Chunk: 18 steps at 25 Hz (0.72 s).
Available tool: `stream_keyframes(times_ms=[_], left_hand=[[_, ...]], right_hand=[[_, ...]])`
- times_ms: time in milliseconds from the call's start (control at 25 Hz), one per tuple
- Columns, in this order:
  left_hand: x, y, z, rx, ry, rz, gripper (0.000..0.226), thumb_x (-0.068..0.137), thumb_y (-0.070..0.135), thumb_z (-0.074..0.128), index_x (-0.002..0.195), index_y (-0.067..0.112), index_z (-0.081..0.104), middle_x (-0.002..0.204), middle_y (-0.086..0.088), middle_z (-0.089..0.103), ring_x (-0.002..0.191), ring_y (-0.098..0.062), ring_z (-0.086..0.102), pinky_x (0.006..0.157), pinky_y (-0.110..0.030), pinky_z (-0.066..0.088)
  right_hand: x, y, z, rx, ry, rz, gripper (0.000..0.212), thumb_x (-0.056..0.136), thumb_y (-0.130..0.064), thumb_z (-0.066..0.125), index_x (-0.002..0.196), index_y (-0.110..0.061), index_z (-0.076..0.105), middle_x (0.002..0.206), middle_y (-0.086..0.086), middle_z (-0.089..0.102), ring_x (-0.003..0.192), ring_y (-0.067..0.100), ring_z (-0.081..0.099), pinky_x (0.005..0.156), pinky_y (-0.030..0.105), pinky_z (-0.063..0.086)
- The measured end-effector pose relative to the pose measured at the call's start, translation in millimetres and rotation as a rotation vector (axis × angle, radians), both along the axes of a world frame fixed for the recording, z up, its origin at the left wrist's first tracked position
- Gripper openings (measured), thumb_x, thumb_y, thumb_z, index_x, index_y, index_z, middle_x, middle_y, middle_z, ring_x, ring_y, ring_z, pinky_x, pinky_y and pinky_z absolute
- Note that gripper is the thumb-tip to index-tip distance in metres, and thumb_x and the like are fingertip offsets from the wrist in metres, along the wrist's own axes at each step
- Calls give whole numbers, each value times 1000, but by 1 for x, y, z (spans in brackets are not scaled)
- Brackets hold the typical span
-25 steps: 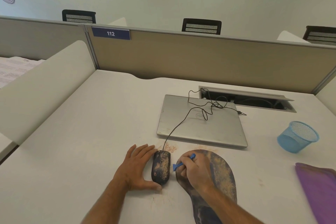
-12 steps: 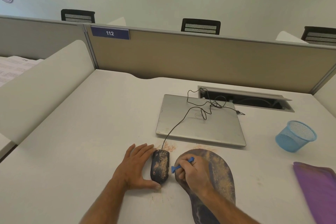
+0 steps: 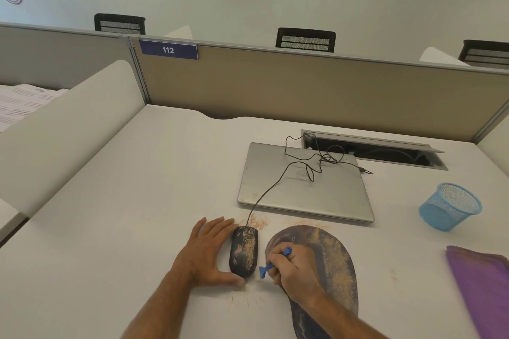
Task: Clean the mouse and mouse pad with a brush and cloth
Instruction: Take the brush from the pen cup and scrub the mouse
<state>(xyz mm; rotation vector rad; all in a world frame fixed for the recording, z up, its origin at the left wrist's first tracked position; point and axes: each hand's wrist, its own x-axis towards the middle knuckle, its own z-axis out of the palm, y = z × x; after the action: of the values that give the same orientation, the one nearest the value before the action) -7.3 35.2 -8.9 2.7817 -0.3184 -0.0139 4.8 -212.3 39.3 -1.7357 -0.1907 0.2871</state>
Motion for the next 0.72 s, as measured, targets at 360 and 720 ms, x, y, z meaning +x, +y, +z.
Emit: stream_keyframes(times_ms=[360,720], left_hand=[[-1,-1,4,5,7,0,130,54,105,49,157,32,22,164,14,19,152,-8,6,125,-42,-6],[0,-1,7,27,27,-5,131,53,106,46,158,32,19,164,14,16,152,-6,4,124,-42,-8]], right_hand=[[50,10,14,-304,-39,-156,18,94,-30,57,86,-25,72,69,-4,72,64,10,69,62,25,57],[69,37,16,-328,35,-111,12,93,-27,58,85,-24,68,80,2,72,63,9,69,63,24,59]])
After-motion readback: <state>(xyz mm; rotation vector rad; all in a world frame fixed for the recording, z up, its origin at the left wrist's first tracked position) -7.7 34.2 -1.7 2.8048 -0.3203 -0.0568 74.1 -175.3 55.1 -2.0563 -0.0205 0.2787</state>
